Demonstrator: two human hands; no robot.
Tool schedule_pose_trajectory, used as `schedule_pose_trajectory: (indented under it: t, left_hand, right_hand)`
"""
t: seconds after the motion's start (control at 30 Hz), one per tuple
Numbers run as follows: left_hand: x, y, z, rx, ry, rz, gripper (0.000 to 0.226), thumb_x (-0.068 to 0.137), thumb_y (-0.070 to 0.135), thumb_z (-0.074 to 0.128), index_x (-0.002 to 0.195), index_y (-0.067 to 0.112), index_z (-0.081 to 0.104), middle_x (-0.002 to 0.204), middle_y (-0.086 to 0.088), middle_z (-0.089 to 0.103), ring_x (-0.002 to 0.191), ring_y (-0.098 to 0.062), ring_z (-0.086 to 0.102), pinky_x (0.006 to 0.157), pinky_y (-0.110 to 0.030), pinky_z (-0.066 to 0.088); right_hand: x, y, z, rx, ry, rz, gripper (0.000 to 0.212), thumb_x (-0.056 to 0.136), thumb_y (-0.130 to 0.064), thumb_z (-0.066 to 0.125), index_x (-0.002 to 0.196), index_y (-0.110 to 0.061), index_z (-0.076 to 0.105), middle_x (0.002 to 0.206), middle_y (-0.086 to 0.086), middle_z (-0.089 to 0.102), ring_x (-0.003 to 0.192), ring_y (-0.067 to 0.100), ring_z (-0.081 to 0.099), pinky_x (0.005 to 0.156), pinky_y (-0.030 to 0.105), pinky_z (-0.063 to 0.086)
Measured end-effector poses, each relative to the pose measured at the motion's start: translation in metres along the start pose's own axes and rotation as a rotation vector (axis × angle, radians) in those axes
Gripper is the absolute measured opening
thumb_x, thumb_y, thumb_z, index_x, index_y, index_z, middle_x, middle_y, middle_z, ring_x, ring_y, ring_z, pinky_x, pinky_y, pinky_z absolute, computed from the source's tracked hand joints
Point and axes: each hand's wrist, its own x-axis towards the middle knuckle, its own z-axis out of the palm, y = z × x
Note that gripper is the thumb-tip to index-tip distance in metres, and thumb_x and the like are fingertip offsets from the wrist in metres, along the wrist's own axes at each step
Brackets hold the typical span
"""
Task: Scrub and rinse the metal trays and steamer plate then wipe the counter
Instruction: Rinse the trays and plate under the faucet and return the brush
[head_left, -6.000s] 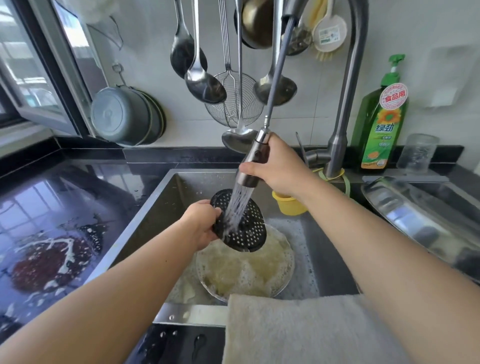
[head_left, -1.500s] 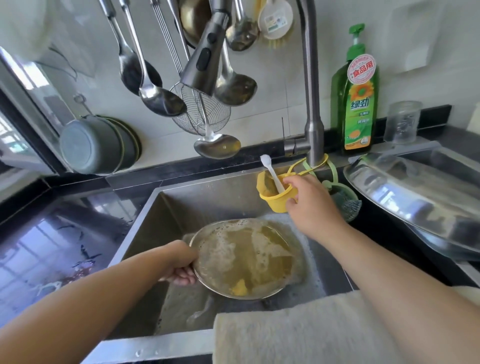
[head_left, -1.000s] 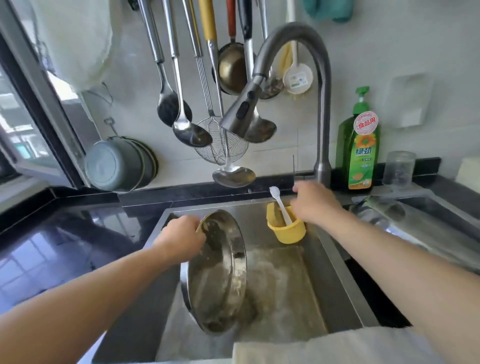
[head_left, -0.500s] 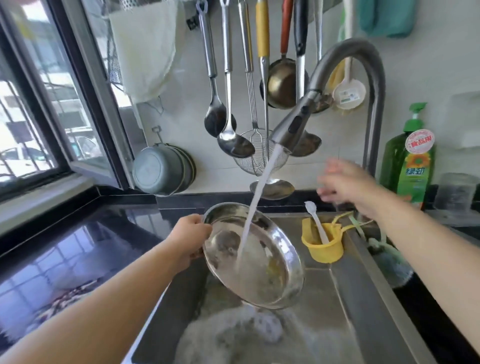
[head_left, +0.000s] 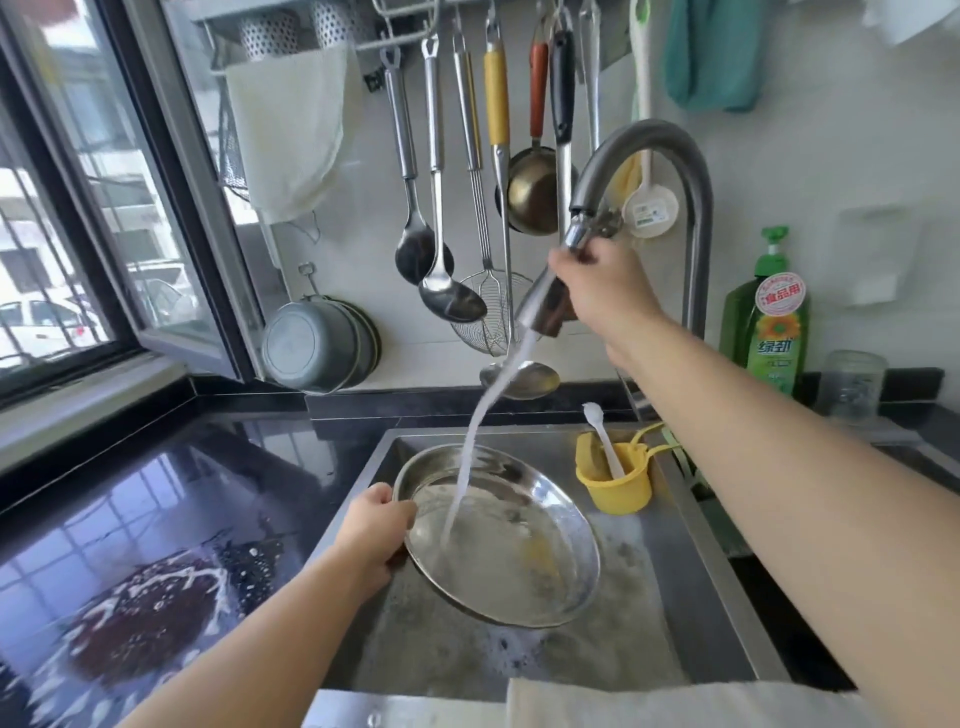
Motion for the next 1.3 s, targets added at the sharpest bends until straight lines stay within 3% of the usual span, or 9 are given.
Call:
schedule_pose_trajectory:
  t: [0.17, 0.37, 0.53, 0.7, 0.9, 1.03, 1.13, 1.2, 1.3]
  left_hand:
    - [0.005, -0.005, -0.006, -0.133, -0.037, 0.001, 0.03, 0.083, -0.013, 0.048, 0.098, 0.013, 0.053, 0.092, -0.015, 0.057, 0.08, -0.032, 0.054, 0.069, -0.046, 0.048]
    - [0.009, -0.012, -0.017, -0.128, -0.04, -0.002, 0.025, 0.079, -0.011, 0.05, 0.086, 0.013, 0.047, 0.08, -0.012, 0.048, 0.074, -0.028, 0.048, 0.062, -0.038, 0.042]
    - [0.013, -0.019, -0.013, -0.102, -0.05, -0.02, 0.035, 0.087, -0.01, 0.049, 0.069, 0.017, 0.035, 0.061, -0.005, 0.036, 0.051, -0.019, 0.034, 0.051, -0.03, 0.032]
    - [0.018, -0.027, -0.015, -0.037, -0.079, 0.001, 0.038, 0.087, -0.008, 0.049, 0.066, 0.019, 0.033, 0.055, -0.001, 0.037, 0.05, -0.018, 0.033, 0.053, -0.031, 0.028]
    - [0.012, -0.023, -0.014, 0.057, -0.048, 0.102, 0.038, 0.091, -0.007, 0.052, 0.068, 0.018, 0.034, 0.051, 0.002, 0.04, 0.041, -0.012, 0.038, 0.045, -0.028, 0.031]
    - [0.018, -0.016, -0.02, 0.17, 0.029, 0.249, 0.018, 0.075, 0.012, 0.06, 0.078, 0.003, 0.044, 0.071, -0.013, 0.052, 0.063, -0.026, 0.05, 0.061, -0.049, 0.049]
    - [0.015, -0.01, -0.018, 0.295, 0.006, 0.364, 0.017, 0.086, 0.018, 0.065, 0.097, 0.006, 0.063, 0.09, -0.02, 0.072, 0.083, -0.042, 0.071, 0.079, -0.06, 0.06]
    - [0.006, -0.006, -0.014, 0.332, 0.016, 0.478, 0.008, 0.096, 0.021, 0.066, 0.092, 0.014, 0.065, 0.086, -0.016, 0.071, 0.08, -0.036, 0.069, 0.077, -0.053, 0.06]
    - [0.001, -0.009, -0.011, 0.347, 0.097, 0.562, 0.021, 0.098, 0.011, 0.061, 0.078, 0.013, 0.053, 0.066, 0.001, 0.053, 0.054, -0.004, 0.048, 0.058, -0.023, 0.044]
  right_hand:
    - [-0.047, 0.037, -0.004, -0.144, -0.19, 0.073, 0.021, 0.086, -0.039, 0.068, 0.093, -0.02, 0.072, 0.091, 0.001, 0.076, 0.089, 0.025, 0.073, 0.083, 0.051, 0.061]
    - [-0.08, 0.058, 0.026, -0.004, -0.402, 0.237, 0.019, 0.091, -0.014, 0.072, 0.107, -0.008, 0.065, 0.105, 0.012, 0.073, 0.092, 0.022, 0.075, 0.072, 0.041, 0.064]
    - [-0.071, 0.061, 0.053, 0.186, -0.374, 0.253, 0.023, 0.09, -0.007, 0.072, 0.109, -0.002, 0.061, 0.114, 0.02, 0.066, 0.096, 0.026, 0.073, 0.07, 0.04, 0.063]
    - [-0.046, 0.082, 0.078, 0.125, -0.233, 0.251, 0.034, 0.075, -0.018, 0.08, 0.102, -0.01, 0.062, 0.122, 0.018, 0.058, 0.098, 0.028, 0.07, 0.066, 0.042, 0.064]
    - [-0.027, 0.103, 0.059, -0.302, -0.116, 0.135, 0.032, 0.079, -0.027, 0.075, 0.104, -0.019, 0.057, 0.101, 0.003, 0.066, 0.092, 0.027, 0.065, 0.079, 0.045, 0.059]
    - [-0.029, 0.103, 0.023, -0.58, -0.169, 0.107, 0.028, 0.084, -0.028, 0.073, 0.101, -0.015, 0.054, 0.095, 0.003, 0.062, 0.085, 0.027, 0.057, 0.069, 0.031, 0.041]
    - [-0.035, 0.093, 0.004, -0.601, -0.25, 0.16, 0.028, 0.081, -0.025, 0.074, 0.096, -0.013, 0.054, 0.093, 0.009, 0.064, 0.082, 0.031, 0.065, 0.066, 0.042, 0.058]
    - [-0.043, 0.085, -0.004, -0.534, -0.303, 0.214, 0.026, 0.082, -0.02, 0.075, 0.097, -0.011, 0.056, 0.093, 0.012, 0.065, 0.079, 0.032, 0.071, 0.061, 0.041, 0.063]
    - [-0.056, 0.073, -0.006, -0.336, -0.411, 0.265, 0.021, 0.086, -0.012, 0.075, 0.1, -0.009, 0.059, 0.098, 0.012, 0.068, 0.083, 0.026, 0.073, 0.066, 0.037, 0.064]
